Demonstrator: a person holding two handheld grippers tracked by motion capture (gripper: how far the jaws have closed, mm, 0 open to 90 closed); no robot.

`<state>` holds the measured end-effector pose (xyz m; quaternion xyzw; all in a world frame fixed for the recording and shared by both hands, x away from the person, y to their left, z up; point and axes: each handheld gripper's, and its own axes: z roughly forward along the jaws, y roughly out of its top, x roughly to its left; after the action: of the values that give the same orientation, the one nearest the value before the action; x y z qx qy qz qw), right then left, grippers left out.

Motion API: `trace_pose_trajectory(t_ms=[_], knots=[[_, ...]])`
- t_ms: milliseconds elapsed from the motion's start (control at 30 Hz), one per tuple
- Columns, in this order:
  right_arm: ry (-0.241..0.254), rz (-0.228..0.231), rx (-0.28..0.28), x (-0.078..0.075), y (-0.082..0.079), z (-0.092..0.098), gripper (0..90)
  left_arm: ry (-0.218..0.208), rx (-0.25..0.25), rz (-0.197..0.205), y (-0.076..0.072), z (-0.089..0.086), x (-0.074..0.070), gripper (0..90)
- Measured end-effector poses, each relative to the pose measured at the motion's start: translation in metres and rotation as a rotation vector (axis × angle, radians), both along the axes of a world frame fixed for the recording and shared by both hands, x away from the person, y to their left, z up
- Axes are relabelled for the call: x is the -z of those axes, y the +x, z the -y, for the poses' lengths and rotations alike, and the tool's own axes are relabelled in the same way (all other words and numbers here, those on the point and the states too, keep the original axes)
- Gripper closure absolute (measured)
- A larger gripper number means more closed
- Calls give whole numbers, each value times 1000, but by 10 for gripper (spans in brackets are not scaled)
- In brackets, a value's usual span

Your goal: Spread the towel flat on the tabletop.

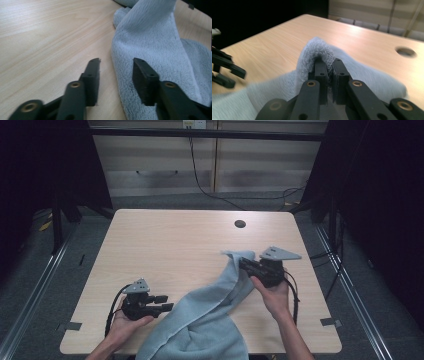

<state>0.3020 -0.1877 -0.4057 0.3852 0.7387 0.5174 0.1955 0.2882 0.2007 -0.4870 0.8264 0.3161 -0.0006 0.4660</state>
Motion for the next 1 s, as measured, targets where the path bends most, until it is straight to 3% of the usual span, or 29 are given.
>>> trace_pose_trajectory(t_ms=[33, 67, 100, 167, 200, 233, 333, 400, 433, 467, 567, 733, 767, 800, 833, 933, 1000], knots=[[-8, 9, -31, -7, 9, -18, 847, -17, 4, 8, 0, 0, -4, 501], [-8, 8, -52, -9, 13, -27, 848, -27, 2, 31, 2, 2, -14, 475], [-8, 8, -52, -9, 13, -27, 848, -27, 2, 31, 2, 2, -14, 442], [-20, 6, -93, -14, 28, -54, 847, -66, 8, 55, 8, 5, -28, 410], [-29, 0, -100, -15, 34, -62, 846, -66, 8, 55, 8, 5, -28, 401], [-35, -10, -100, -14, 41, -69, 844, -107, -5, 60, 15, 10, -33, 379], [-38, -41, -116, -7, 54, -80, 824, -125, -10, 46, 22, 18, -33, 357], [-51, -87, -122, 8, 66, -89, 753, -117, -10, 31, 28, 26, -28, 337], [-51, -87, -122, 8, 66, -89, 753, -108, -3, 19, 30, 29, -25, 337], [-50, -91, -119, 11, 67, -89, 699, -99, 4, -1, 32, 32, -20, 328], [-32, -92, -92, 17, 59, -75, 609, -90, 21, -35, 31, 36, -14, 308], [2, -81, -34, 16, 45, -44, 599, -88, 54, -29, 25, 37, -16, 302], [-13, -91, -18, 20, 39, -28, 596, -92, 61, -28, 20, 37, -18, 302], [-13, -91, -18, 20, 39, -28, 596, -92, 61, -28, 20, 37, -18, 302], [-29, -113, 4, 27, 31, -14, 590, -98, 74, -24, 17, 37, -20, 302], [-43, -129, 13, 36, 24, -1, 581, -110, 101, -18, 7, 40, -24, 294], [-53, -146, 31, 44, 17, 9, 574, -81, 110, -4, 3, 47, -23, 279]])
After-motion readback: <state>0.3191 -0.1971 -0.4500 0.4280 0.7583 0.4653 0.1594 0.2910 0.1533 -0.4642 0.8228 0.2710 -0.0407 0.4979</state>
